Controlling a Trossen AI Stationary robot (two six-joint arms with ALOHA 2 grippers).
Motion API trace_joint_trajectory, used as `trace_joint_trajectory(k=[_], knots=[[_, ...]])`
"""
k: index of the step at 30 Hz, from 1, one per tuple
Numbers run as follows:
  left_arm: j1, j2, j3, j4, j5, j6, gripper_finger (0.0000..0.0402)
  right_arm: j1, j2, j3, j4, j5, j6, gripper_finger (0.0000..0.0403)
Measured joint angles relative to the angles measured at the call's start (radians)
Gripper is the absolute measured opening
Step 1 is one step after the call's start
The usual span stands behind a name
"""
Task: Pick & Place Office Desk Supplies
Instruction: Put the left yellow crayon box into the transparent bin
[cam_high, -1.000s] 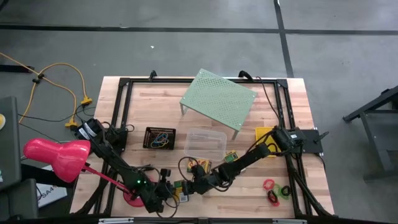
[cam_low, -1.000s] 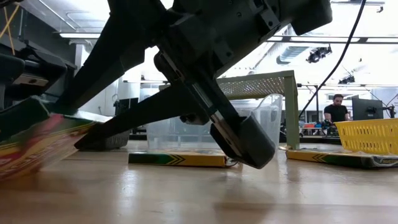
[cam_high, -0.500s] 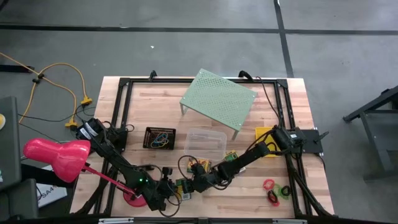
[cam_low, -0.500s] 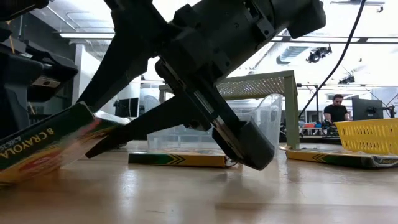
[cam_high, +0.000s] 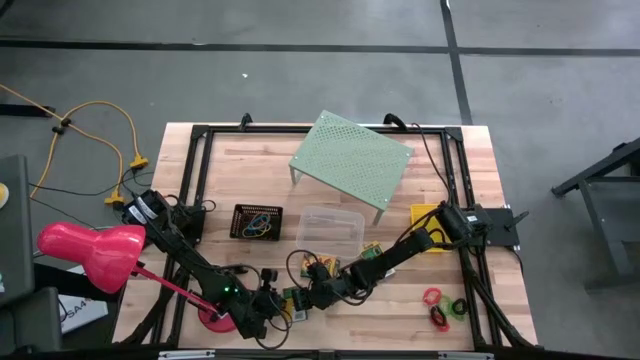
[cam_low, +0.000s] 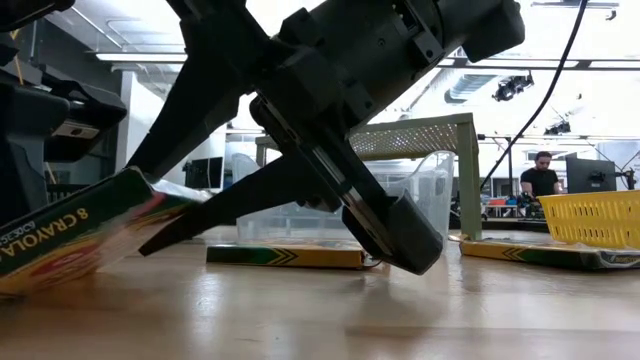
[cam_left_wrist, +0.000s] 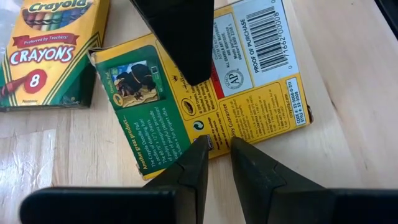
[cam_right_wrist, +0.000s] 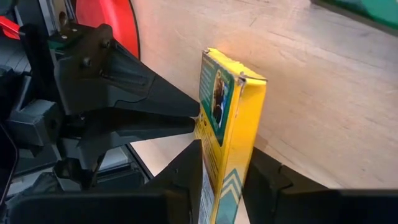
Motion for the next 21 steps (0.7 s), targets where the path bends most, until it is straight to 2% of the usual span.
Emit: trace_joint_trajectory(k=[10,21], knots=[[0.0,-0.002,0.0,0.001,0.0,0.008,0.0063,0.0,0.0,0.0,0.009,0.0,0.003,0.0028],[-0.042,-0.065,0.001,0.001,-0.033,0.074,0.0063,0.0,0.0,0.0,0.01,-0.008,0.003,0.0025]])
